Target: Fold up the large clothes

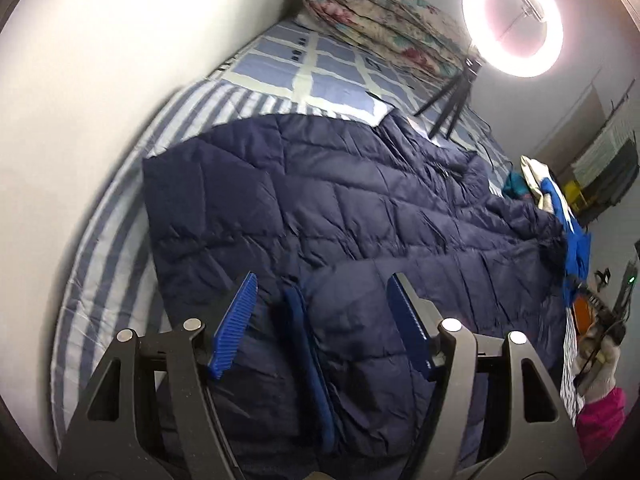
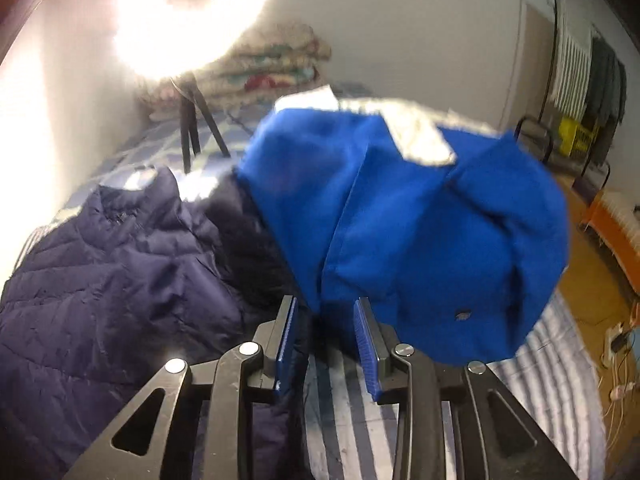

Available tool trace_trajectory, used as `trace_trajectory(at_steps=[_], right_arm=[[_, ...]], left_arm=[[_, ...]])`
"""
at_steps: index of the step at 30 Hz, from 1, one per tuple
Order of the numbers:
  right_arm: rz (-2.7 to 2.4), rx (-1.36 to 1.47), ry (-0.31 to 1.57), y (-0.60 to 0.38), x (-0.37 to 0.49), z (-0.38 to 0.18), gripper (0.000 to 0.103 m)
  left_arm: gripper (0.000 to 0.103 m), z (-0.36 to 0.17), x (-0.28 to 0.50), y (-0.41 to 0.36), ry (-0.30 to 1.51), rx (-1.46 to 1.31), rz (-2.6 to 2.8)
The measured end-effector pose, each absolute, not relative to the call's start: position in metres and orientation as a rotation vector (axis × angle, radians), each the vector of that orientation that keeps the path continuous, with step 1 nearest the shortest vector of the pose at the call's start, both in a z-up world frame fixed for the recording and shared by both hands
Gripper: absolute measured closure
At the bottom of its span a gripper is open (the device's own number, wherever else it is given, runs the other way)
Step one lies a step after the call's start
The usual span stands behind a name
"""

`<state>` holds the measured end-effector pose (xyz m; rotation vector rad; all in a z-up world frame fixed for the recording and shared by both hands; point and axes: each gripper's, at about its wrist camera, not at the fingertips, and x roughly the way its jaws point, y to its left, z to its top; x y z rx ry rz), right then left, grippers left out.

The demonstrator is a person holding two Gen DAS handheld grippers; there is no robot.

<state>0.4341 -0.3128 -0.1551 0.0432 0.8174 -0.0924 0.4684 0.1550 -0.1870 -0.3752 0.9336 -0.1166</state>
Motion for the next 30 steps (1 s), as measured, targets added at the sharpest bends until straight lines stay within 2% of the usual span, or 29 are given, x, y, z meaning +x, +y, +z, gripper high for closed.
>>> trace_trajectory(at_steps=[2, 4, 5, 6, 8, 13, 17, 20, 23, 28, 29, 30], right_arm=[[-0.002, 0.068, 0.809, -0.304, 0.433, -0.149, 0.073], [0.063, 0.066, 0.829, -0.29, 0.435, -0.152, 0.073], [0.093, 0.068, 0.845, -0.283, 0.438, -0.155, 0.073], [0.118, 0.076, 0.864, -0.28, 0.443, -0.159, 0.073], [0.137, 0.102, 0.897, -0.276, 0.453, -0.17, 0.073], [0.093, 0.045, 0.933, -0.267, 0.478, -0.195, 0.074], [-0.017, 0.02, 0.94, -0.278, 0.493, -0.206, 0.085], [-0.063, -0.018, 0.941, -0.279, 0.498, -0.213, 0.087], [-0.087, -0.102, 0.951, -0.273, 0.499, -0.222, 0.087], [-0.049, -0.072, 0.927, -0.277, 0.48, -0.203, 0.077], [-0.045, -0.049, 0.921, -0.28, 0.475, -0.198, 0.077], [-0.026, -0.008, 0.92, -0.284, 0.469, -0.193, 0.075]], left_arm=[[0.034, -0.189, 0.47, 0.143, 0.949, -0.338, -0.133], [0.041, -0.193, 0.475, 0.12, 0.988, -0.203, -0.114], [0.063, -0.196, 0.476, 0.111, 1.003, -0.148, -0.102], [0.103, -0.202, 0.479, 0.1, 1.029, -0.072, -0.092], [0.103, -0.206, 0.48, 0.089, 1.039, -0.015, -0.081], [0.103, -0.18, 0.484, 0.09, 0.908, 0.051, 0.009], [0.103, -0.175, 0.503, 0.108, 0.891, 0.02, 0.047], [0.103, -0.184, 0.52, 0.117, 0.895, 0.035, 0.101], [0.103, -0.201, 0.533, 0.124, 0.917, 0.043, 0.163], [0.103, -0.197, 0.512, 0.145, 0.925, -0.137, 0.07], [0.1, -0.193, 0.506, 0.146, 0.922, -0.154, 0.054], [0.092, -0.189, 0.498, 0.148, 0.922, -0.191, 0.013]])
